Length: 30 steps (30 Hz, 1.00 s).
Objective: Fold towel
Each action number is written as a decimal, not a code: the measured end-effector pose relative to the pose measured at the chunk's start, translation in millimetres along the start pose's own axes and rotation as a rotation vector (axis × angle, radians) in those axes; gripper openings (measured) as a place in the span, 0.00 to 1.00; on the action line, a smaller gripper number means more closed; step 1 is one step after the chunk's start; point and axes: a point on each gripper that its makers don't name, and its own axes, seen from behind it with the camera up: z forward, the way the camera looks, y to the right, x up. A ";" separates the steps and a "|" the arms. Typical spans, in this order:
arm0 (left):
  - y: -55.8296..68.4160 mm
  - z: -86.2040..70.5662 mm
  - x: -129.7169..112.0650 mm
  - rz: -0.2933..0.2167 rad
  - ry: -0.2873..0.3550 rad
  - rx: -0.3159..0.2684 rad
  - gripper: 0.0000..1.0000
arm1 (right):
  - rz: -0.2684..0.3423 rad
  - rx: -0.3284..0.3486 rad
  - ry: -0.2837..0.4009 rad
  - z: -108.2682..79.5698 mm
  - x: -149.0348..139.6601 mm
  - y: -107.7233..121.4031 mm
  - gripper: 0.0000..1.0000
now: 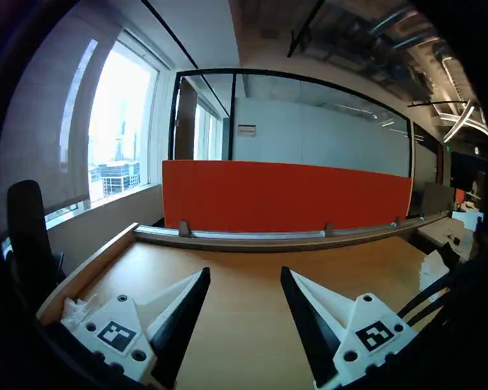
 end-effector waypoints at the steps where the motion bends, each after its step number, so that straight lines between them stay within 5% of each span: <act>1: -0.6 -0.4 -1.2 0.002 0.004 0.000 0.79 | -0.001 0.002 0.000 -0.8 0.2 -1.0 0.89; 30: -20.9 -19.8 -82.5 0.051 0.132 0.031 0.79 | -0.038 0.002 0.002 -27.5 -33.2 -18.3 0.89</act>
